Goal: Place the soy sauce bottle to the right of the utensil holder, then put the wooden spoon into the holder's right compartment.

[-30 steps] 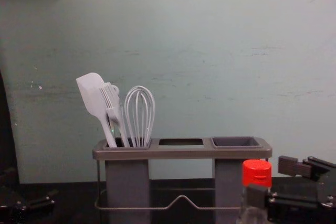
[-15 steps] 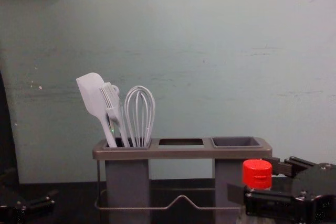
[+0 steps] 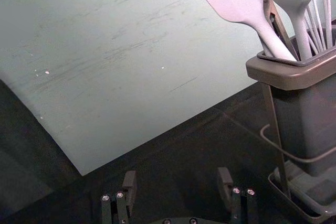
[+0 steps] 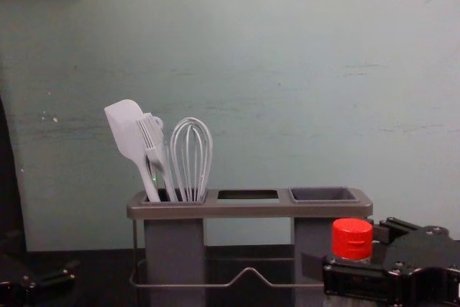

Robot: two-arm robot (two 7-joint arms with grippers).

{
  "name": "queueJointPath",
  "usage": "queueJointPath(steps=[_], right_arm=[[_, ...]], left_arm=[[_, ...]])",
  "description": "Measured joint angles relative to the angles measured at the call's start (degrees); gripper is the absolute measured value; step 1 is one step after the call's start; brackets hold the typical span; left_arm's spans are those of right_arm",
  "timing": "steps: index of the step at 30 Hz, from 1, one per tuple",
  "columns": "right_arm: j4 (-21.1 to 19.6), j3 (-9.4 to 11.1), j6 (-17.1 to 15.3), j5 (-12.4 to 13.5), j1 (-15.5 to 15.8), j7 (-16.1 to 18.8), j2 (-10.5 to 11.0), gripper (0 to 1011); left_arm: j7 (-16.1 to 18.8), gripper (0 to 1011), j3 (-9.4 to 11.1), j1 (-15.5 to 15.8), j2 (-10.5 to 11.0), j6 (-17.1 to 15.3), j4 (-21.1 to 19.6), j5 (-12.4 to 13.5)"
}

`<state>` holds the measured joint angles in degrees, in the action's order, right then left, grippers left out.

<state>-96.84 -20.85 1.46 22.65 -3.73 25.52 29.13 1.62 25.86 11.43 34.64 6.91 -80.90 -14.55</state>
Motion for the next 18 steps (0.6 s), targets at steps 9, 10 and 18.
queueJointPath(steps=[9,10,18], right_arm=[[-0.1,0.0,0.1,0.1,0.1,0.0,0.1,1003],[-0.1,0.0,0.1,0.1,0.1,0.0,0.1,1003],[-0.2,0.1,0.2,0.2,0.1,0.1,0.2,820]], left_arm=[[0.0,1005,0.0,0.0,0.0,0.0,0.0,0.0],[0.0,1005,0.0,0.0,0.0,0.0,0.0,0.0],[0.0,1005,0.0,0.0,0.0,0.0,0.0,0.0]])
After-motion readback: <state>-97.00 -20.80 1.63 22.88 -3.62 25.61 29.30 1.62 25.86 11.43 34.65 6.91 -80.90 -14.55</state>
